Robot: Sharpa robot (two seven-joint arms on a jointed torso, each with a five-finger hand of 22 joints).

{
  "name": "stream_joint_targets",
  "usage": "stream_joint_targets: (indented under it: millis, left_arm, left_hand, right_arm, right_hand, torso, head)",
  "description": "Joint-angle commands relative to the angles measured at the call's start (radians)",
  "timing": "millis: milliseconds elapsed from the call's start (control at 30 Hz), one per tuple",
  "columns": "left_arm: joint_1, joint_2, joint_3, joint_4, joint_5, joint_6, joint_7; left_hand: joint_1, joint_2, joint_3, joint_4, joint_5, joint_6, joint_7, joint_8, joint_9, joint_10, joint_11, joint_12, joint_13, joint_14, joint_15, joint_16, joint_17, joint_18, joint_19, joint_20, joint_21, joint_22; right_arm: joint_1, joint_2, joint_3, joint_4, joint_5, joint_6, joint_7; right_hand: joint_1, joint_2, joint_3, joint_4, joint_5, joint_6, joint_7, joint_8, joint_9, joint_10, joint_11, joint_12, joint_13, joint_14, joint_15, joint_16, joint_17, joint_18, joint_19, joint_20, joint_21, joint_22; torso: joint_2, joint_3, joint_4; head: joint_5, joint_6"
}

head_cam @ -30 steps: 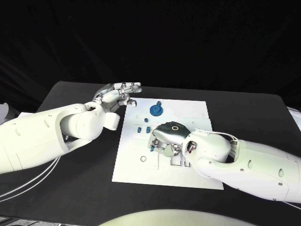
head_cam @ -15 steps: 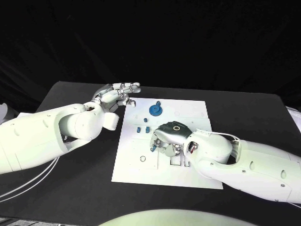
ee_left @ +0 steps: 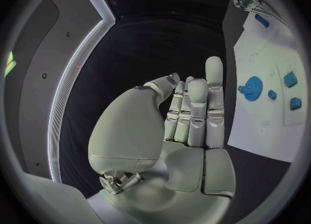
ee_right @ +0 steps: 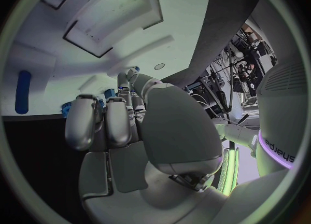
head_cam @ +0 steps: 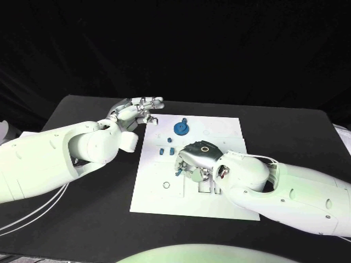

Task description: Assemble the parts on the task board

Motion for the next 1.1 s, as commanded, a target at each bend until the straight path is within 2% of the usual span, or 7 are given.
stream_joint_targets:
  millis: [33,267,833,1100]
  left_arm:
    - [0.0,0.001,0.0,0.002,0.004,0.024,-0.003]
    - [0.0,0.0,0.0,0.002,0.004,0.027,-0.006]
    - [0.0,-0.001,0.0,0.003,0.004,0.034,-0.012]
    - [0.0,-0.001,0.0,0.004,0.004,0.037,-0.015]
  left_hand:
    - [0.003,0.007,-0.008,0.001,0.002,-0.01,0.0,0.004,-0.001,-0.006,0.001,0.007,-0.001,-0.006,0.0,-0.006,-0.002,0.01,-0.006,0.001,-0.005,-0.001]
    - [0.003,0.007,-0.009,0.001,0.002,-0.011,0.0,0.004,-0.001,-0.008,0.001,0.007,-0.001,-0.008,0.0,-0.008,-0.005,0.01,-0.007,0.001,-0.005,-0.002]
    - [0.002,0.008,-0.013,-0.001,0.002,-0.016,0.002,0.005,-0.001,-0.013,0.003,0.009,-0.001,-0.014,0.002,-0.011,-0.014,0.01,-0.009,0.002,-0.008,-0.003]
    - [0.002,0.008,-0.014,-0.001,0.002,-0.017,0.002,0.005,-0.001,-0.014,0.003,0.01,-0.002,-0.016,0.002,-0.013,-0.017,0.009,-0.009,0.002,-0.008,-0.004]
  right_arm:
    - [-0.001,0.002,0.0,0.002,-0.026,0.0,-0.019]
    - [-0.001,0.005,0.0,0.002,-0.037,0.006,-0.023]
    - [0.0,0.017,-0.001,0.006,-0.098,0.088,-0.048]
    - [0.001,0.026,-0.001,0.009,-0.131,0.104,-0.059]
  right_hand:
    - [-0.009,0.0,-0.005,-0.001,0.003,0.01,0.008,0.003,0.001,0.004,-0.004,-0.003,0.0,0.049,0.001,0.004,-0.001,0.0,0.0,0.008,0.002,0.001]
    - [-0.01,0.001,-0.005,0.0,0.003,0.01,0.008,0.003,0.002,0.005,-0.004,-0.003,0.0,0.049,0.001,0.005,0.0,0.0,-0.001,0.008,0.002,0.001]
    - [-0.014,0.001,-0.006,0.0,0.003,0.011,0.007,0.003,0.003,0.005,-0.005,-0.003,0.0,0.049,0.001,0.004,-0.002,0.0,-0.001,0.008,0.002,0.001]
    - [-0.018,0.0,-0.008,0.0,0.003,0.013,0.005,0.004,0.004,0.007,-0.006,-0.003,0.0,0.049,0.0,0.004,-0.003,0.0,-0.001,0.008,0.002,0.001]
  torso:
    - [0.0,0.0001,0.0005]
    - [0.0,0.0,-0.0003]
    - [0.0,0.0,0.0001]
    - [0.0,0.0001,0.0]
  head:
    - [0.0,-0.002]
    - [0.001,-0.002]
    - [-0.001,-0.003]
    - [-0.001,-0.004]
